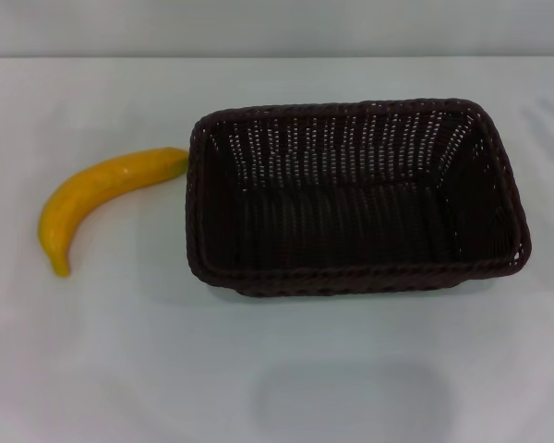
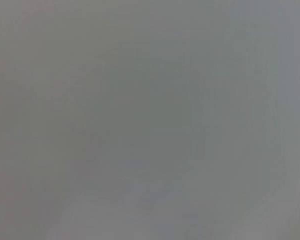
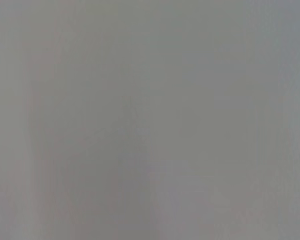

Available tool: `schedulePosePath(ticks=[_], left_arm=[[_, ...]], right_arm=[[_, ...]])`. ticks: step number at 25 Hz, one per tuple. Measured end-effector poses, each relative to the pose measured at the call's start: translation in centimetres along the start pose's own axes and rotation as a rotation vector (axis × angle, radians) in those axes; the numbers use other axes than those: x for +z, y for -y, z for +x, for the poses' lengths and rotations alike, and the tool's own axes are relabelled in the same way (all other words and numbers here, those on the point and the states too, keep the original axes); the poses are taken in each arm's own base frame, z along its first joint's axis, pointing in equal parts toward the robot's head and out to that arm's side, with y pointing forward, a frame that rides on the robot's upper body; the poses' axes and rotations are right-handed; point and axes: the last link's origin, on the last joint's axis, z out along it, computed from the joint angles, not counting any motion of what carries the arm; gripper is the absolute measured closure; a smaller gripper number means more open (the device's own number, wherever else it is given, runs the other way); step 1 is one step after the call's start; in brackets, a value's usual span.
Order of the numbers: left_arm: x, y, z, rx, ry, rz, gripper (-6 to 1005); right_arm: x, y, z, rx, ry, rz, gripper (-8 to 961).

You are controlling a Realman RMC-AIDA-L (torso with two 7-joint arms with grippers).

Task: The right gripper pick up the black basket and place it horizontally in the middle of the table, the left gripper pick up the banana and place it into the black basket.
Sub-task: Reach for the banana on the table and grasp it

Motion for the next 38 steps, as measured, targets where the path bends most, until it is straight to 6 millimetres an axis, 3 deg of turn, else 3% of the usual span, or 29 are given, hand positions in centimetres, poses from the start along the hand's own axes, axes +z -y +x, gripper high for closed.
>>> schedulePosePath(ticks=[3, 7, 10, 15, 23, 38], left_arm=[[1.5, -1.7, 1.3, -0.015, 0.172, -0.067, 106], [3.2, -4.1, 1.6, 0.048, 0.416, -0.115, 106], [4.2, -5.4, 1.0, 0.122, 0.585, -0.112, 106], [7.3, -7.8, -1.9, 0.251, 0.826, -0.133, 106], [9.0, -9.8, -6.2, 0.322, 0.923, -0.189, 107], [9.4, -9.1, -10.9, 0.387, 0.959, -0.192, 107]], right_arm=[[-1.9, 1.1, 1.3, -0.014, 0.063, 0.052, 621], [-3.4, 1.7, 3.0, -0.050, 0.102, 0.098, 621], [-4.1, 1.7, 4.0, -0.075, 0.118, 0.117, 621], [-5.0, 1.6, 5.2, -0.069, 0.128, 0.138, 621], [-6.8, 1.2, 6.0, -0.021, 0.165, 0.150, 621], [-6.9, 0.0, 5.4, -0.007, 0.206, 0.062, 621]])
